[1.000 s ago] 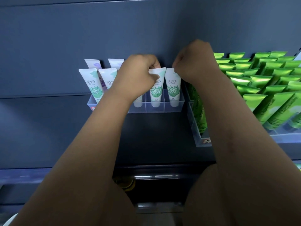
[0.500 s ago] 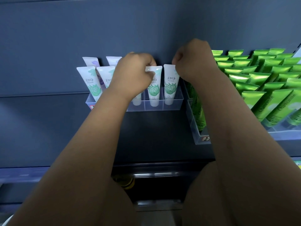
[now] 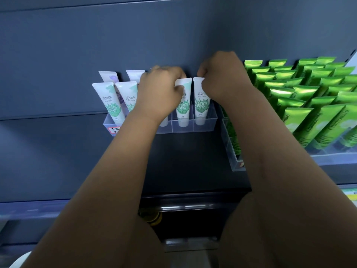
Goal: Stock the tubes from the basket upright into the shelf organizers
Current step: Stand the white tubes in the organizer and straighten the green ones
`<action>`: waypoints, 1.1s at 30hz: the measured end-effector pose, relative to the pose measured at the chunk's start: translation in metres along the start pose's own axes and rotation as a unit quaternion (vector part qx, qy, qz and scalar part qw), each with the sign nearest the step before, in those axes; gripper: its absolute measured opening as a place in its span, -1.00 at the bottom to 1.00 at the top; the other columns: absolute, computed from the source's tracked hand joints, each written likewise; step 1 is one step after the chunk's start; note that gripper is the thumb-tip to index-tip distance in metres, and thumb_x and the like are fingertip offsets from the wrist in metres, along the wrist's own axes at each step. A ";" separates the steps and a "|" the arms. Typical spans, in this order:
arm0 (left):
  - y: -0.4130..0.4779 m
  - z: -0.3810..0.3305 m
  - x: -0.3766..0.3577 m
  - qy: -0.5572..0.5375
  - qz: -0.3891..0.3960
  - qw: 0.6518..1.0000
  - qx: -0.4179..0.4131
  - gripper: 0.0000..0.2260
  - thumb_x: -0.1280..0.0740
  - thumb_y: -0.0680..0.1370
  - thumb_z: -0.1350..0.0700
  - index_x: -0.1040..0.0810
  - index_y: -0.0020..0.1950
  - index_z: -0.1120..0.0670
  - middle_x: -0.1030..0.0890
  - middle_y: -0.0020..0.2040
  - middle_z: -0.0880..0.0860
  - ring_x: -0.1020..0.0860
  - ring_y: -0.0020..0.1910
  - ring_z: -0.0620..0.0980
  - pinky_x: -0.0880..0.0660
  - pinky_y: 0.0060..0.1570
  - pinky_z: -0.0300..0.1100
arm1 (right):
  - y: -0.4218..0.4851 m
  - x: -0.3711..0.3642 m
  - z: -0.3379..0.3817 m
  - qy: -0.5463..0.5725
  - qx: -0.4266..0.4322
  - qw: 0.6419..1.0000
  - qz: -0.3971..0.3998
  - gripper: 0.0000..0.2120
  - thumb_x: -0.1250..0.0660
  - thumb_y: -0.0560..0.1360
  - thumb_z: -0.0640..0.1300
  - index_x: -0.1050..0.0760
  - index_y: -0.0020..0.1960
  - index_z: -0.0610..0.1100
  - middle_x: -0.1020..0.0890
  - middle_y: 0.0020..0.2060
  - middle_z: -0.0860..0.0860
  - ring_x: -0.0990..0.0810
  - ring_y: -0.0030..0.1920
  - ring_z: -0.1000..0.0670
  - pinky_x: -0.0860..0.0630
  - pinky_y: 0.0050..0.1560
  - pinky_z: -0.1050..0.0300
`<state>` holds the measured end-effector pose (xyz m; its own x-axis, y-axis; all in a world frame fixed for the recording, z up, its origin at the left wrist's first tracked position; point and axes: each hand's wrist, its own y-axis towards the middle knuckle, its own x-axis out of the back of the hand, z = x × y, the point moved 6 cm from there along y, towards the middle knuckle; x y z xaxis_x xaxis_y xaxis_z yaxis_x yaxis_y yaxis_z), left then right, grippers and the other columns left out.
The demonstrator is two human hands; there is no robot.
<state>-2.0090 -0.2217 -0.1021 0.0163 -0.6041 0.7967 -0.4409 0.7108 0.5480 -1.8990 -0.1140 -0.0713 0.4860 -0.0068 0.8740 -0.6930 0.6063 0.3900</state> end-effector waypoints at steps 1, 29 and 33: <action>0.000 -0.001 0.000 0.013 -0.001 1.000 -0.005 -0.82 -0.33 0.48 0.08 -0.62 0.06 -0.04 -0.67 -0.03 -0.02 -0.54 0.04 0.16 -0.49 0.07 0.02 | -0.001 0.001 0.002 -0.001 0.008 1.000 0.002 -0.67 -0.22 0.39 -0.33 -0.69 0.01 -0.15 -0.69 -0.01 -0.14 -0.62 0.02 -0.22 -0.60 0.03 0.02; -0.121 0.019 0.096 0.137 -0.060 0.984 0.098 -0.47 -0.13 0.64 -0.18 -0.42 0.49 0.13 -0.42 0.52 0.11 -0.32 0.54 0.13 -0.16 0.55 0.13 | -0.108 0.010 0.100 0.129 0.142 0.980 -0.061 -0.40 -0.09 0.68 0.11 -0.14 0.62 -0.15 -0.16 0.62 -0.07 -0.05 0.63 -0.09 -0.06 0.61 -0.02; -0.227 0.052 0.145 0.215 -0.060 0.954 0.199 -0.43 -0.16 0.63 -0.20 -0.40 0.50 0.15 -0.43 0.51 0.11 -0.33 0.53 0.15 -0.17 0.54 0.14 | -0.169 -0.004 0.171 0.171 0.207 0.963 0.014 -0.40 -0.06 0.69 0.13 -0.14 0.62 -0.15 -0.19 0.61 -0.05 -0.05 0.63 -0.03 -0.03 0.61 0.04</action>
<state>-1.9532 -0.4891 -0.1246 0.4174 -0.4085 0.8117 -0.7167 0.4012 0.5704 -1.8747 -0.3520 -0.0913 0.5627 0.3098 0.7664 -0.8265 0.2329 0.5126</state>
